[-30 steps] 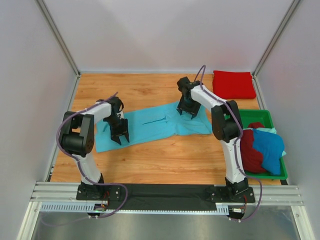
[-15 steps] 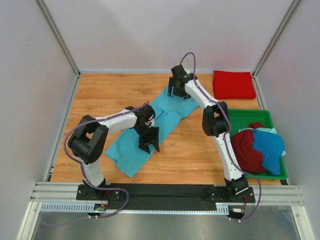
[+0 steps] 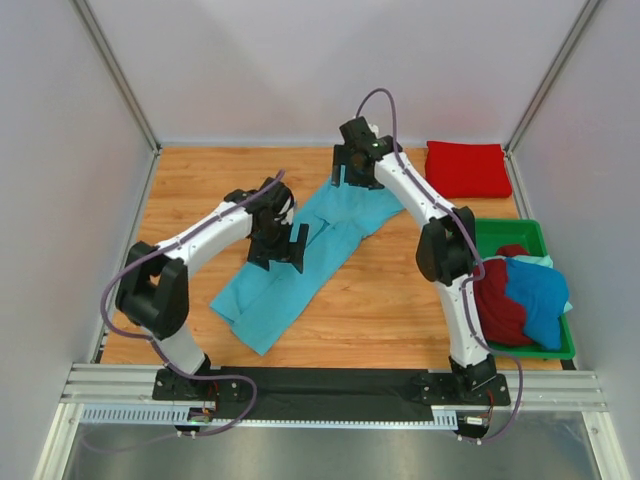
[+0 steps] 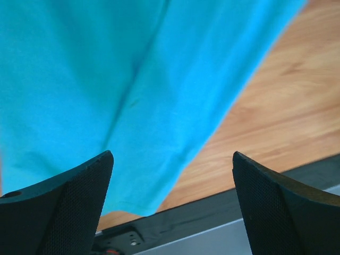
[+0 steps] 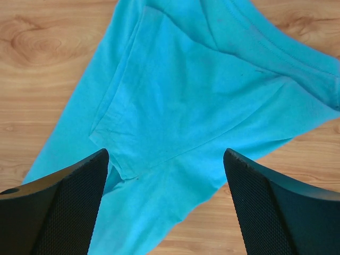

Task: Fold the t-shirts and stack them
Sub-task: Fold the tshirt

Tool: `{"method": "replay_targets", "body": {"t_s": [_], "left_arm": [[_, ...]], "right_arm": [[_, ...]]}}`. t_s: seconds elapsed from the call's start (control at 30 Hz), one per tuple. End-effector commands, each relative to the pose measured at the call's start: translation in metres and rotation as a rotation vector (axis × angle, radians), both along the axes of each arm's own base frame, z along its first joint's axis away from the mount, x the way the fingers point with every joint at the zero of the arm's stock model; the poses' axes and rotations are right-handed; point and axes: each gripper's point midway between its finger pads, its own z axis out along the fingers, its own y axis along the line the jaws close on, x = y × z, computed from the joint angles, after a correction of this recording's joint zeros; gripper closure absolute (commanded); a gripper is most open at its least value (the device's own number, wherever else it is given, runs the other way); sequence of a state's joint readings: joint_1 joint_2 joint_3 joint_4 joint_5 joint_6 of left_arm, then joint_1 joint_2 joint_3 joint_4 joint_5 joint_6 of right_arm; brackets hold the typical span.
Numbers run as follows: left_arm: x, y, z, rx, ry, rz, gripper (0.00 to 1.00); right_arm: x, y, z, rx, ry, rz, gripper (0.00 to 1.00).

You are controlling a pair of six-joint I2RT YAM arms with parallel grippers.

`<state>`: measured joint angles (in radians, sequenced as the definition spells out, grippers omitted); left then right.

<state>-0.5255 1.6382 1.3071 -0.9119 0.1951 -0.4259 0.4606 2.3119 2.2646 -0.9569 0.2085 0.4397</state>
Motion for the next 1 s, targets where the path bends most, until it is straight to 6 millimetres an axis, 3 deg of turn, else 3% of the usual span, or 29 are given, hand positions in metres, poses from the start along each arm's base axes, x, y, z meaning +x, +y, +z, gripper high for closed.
{"method": "replay_targets", "body": {"t_s": [0.0,0.1,0.13,0.2,0.33,0.47,0.6,0.67,0.7,0.77,0.83,0.97], "left_arm": [[-0.002,0.029,-0.038,0.164,0.059,-0.054,0.0],[-0.003,0.041,-0.069,0.24,0.106,-0.048,0.01],[-0.002,0.039,-0.076,0.235,0.115,-0.029,0.01],[-0.016,0.034,-0.096,0.213,0.199,-0.014,0.01],[-0.051,-0.006,-0.116,0.04,0.346,0.058,0.01],[-0.071,-0.046,-0.109,-0.073,0.391,0.097,0.02],[-0.076,-0.085,-0.094,-0.194,0.377,0.146,0.02],[-0.068,-0.102,-0.081,-0.28,0.381,0.184,0.03],[-0.064,-0.099,-0.08,-0.256,0.363,0.184,0.03],[-0.05,-0.1,-0.058,-0.244,0.281,0.146,0.03],[-0.039,-0.087,-0.033,-0.186,0.171,0.096,0.03],[-0.04,-0.059,0.004,-0.119,0.041,0.056,0.03]], "right_arm": [[-0.011,0.017,-0.019,-0.033,0.037,0.025,0.09],[-0.003,0.031,-0.039,-0.048,0.031,0.052,0.09],[-0.001,0.034,-0.054,-0.063,0.046,0.057,0.09],[0.004,0.038,-0.06,-0.074,0.041,0.074,0.09],[0.0,0.035,-0.089,-0.125,0.085,0.125,0.09],[0.003,0.04,-0.116,-0.148,0.115,0.226,0.11],[0.023,0.066,-0.105,-0.105,0.026,0.325,0.12],[0.033,0.077,-0.1,-0.081,-0.023,0.373,0.11],[0.042,0.08,-0.092,-0.062,-0.063,0.374,0.12],[0.05,0.079,-0.082,-0.047,-0.095,0.355,0.11],[0.059,0.078,-0.057,-0.012,-0.142,0.328,0.12],[0.056,0.076,-0.003,0.025,-0.205,0.312,0.11]]}}
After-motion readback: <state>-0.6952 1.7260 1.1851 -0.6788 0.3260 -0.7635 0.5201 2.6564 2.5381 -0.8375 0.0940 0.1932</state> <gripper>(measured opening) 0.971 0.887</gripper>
